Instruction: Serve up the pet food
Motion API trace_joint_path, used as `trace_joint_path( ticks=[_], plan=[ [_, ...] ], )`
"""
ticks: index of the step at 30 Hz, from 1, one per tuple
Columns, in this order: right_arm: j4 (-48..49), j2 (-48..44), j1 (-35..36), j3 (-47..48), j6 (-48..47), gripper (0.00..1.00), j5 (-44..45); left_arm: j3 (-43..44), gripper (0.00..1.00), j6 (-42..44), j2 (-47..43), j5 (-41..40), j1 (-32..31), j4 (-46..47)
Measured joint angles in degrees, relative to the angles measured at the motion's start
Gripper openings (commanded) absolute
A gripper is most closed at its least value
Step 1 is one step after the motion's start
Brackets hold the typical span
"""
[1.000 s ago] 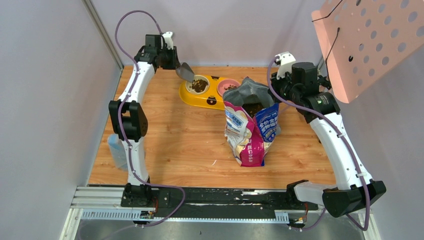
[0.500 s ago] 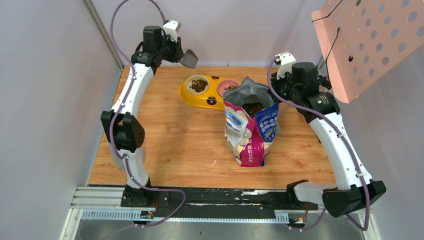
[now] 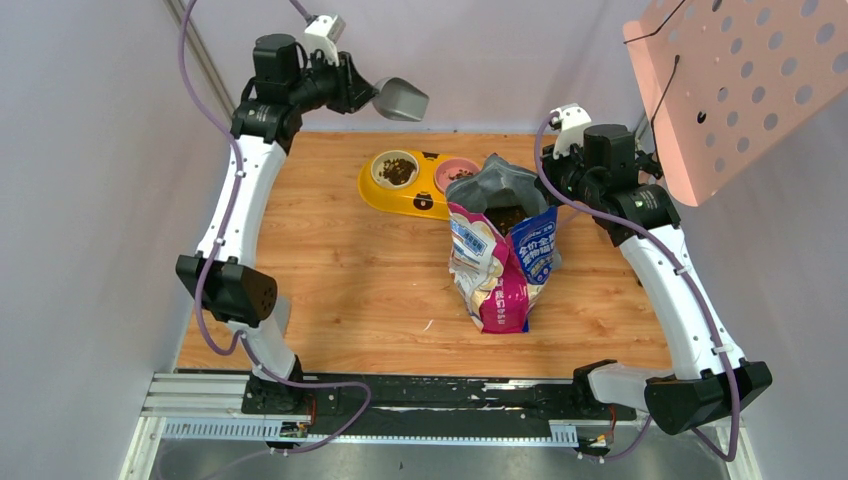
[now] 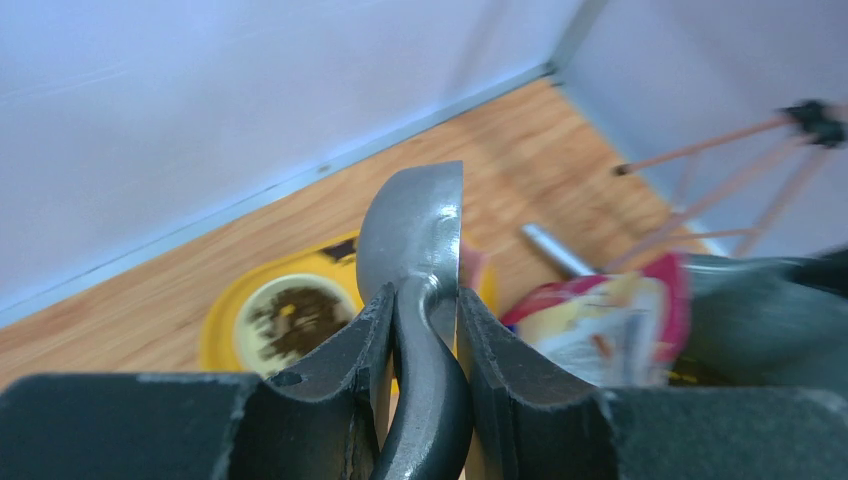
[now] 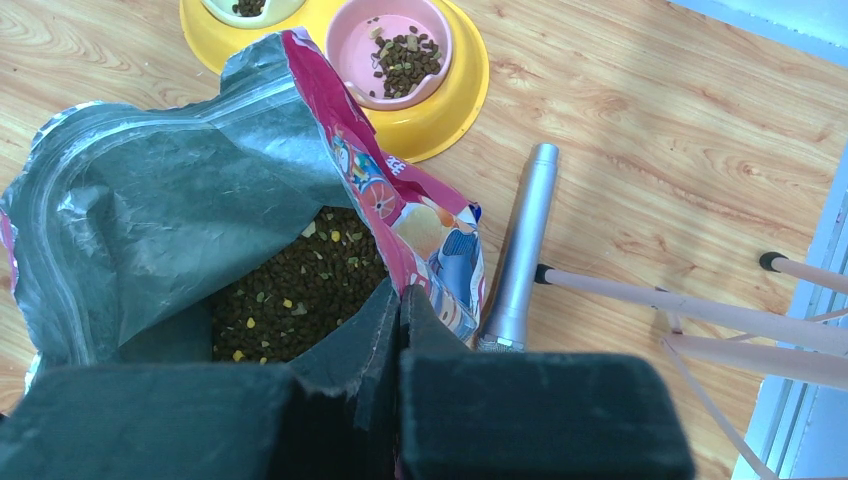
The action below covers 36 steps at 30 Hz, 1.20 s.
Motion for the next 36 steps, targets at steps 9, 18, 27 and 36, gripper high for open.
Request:
trace_joint_path(
  ticks=[9, 18, 27, 36],
  plan=[
    [0.09, 0.07, 0.00, 0.00, 0.57, 0.00, 0.04, 1.86, 0.00, -9.38, -4.87, 17.79, -5.95, 6.32],
    [-0.74, 1.70, 0.00, 1.66, 2.14, 0.00, 0.04, 2.38, 0.00, -2.60, -4.83, 23.78, -14.10, -7.13],
    [-2.23, 3.23, 0.00, 3.72, 3.08, 0.00, -0.02, 7.37, 0.00, 7.17, 0.37, 11.45, -23.56, -21.88],
    [-4.02, 4.39, -0.02, 5.62, 4.13, 0.00, -0.17, 10.36, 0.00, 5.79, 5.95, -5.68, -27.43, -25.49]
  ],
)
